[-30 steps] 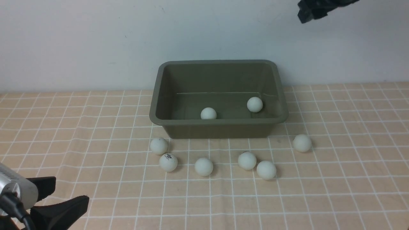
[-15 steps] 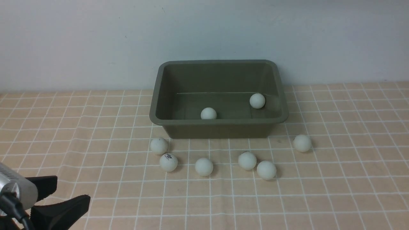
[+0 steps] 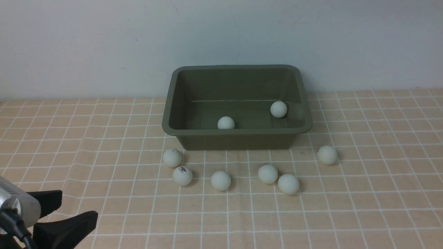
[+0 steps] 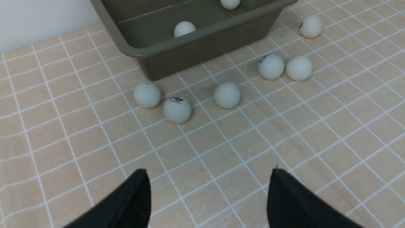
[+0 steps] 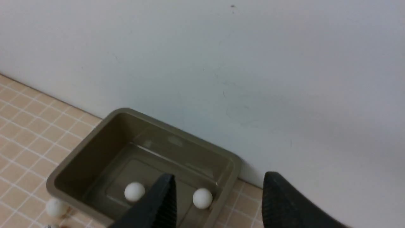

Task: Put the table tennis balls into the box on the light coffee tablecloth.
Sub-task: 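Reach for and grasp a ping pong ball on the table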

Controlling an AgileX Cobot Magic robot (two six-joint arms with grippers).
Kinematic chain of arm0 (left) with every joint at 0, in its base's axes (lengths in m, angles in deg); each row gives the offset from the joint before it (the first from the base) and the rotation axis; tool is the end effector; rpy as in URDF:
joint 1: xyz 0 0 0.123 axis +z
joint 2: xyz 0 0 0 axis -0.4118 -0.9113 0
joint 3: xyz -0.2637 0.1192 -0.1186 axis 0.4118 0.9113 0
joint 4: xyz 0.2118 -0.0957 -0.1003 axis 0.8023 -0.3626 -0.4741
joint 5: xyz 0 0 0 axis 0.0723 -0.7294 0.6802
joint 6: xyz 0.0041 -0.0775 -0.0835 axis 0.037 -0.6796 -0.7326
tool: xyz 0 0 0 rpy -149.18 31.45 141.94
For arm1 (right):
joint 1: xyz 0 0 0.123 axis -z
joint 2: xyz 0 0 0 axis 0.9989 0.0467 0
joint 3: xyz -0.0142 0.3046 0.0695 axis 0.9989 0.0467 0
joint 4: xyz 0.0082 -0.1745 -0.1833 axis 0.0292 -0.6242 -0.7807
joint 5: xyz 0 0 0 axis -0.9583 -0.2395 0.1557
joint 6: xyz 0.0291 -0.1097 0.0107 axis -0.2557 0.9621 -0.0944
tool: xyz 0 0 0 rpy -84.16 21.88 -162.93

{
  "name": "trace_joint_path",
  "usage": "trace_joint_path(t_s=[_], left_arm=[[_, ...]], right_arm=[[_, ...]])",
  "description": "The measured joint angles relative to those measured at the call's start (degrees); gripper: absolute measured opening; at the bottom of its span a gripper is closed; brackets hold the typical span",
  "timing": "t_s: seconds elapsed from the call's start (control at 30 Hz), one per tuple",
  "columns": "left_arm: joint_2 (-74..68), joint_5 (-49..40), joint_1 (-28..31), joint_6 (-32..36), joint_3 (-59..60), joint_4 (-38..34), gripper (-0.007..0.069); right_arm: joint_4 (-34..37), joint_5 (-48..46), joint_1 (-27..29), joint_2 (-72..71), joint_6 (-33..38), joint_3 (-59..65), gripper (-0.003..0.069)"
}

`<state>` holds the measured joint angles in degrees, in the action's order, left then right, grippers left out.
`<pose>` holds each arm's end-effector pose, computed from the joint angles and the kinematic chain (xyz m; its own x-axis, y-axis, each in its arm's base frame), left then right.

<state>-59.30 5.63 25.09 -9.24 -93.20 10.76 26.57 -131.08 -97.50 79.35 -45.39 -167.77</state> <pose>0.0850 -0.0512 0.3029 -0.4463 0.1863 -0.8752 0.4825 0.8738 -0.0600 0.2817 0.0740 0.5395 -0.5100 -0.2661 -0.8180 -0.4298 0.9026 -0.0257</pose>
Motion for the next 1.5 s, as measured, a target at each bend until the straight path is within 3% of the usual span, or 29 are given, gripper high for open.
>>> trace_joint_path(t_s=[0.2,0.47,0.87,1.07,1.3,1.5], left_arm=[[0.0,0.0,0.0,0.0,0.0,-0.06,0.0413],[0.0,0.0,0.0,0.06,0.0,-0.87,0.0413],[0.0,-1.71,0.0,0.62,0.0,-1.06,0.0413],[0.0,-1.71,0.0,0.8,0.0,-1.06,0.0413],[0.0,-1.71,0.0,1.02,0.0,-1.06,0.0413],[0.0,-1.71,0.0,1.71,0.0,-1.06,0.0413]], right_arm=[[-0.13,0.0,0.0,-6.7,2.96,18.54,0.0344],[-0.24,4.22,0.0,-2.43,7.68,35.07,0.0344],[0.65,20.99,0.0,11.99,11.6,37.9,0.0494],[0.0,23.17,0.0,17.93,13.72,37.9,0.0498],[-0.05,24.18,0.0,22.91,25.7,37.9,0.0498],[-0.05,25.53,0.0,25.13,27.11,37.9,0.0498]])
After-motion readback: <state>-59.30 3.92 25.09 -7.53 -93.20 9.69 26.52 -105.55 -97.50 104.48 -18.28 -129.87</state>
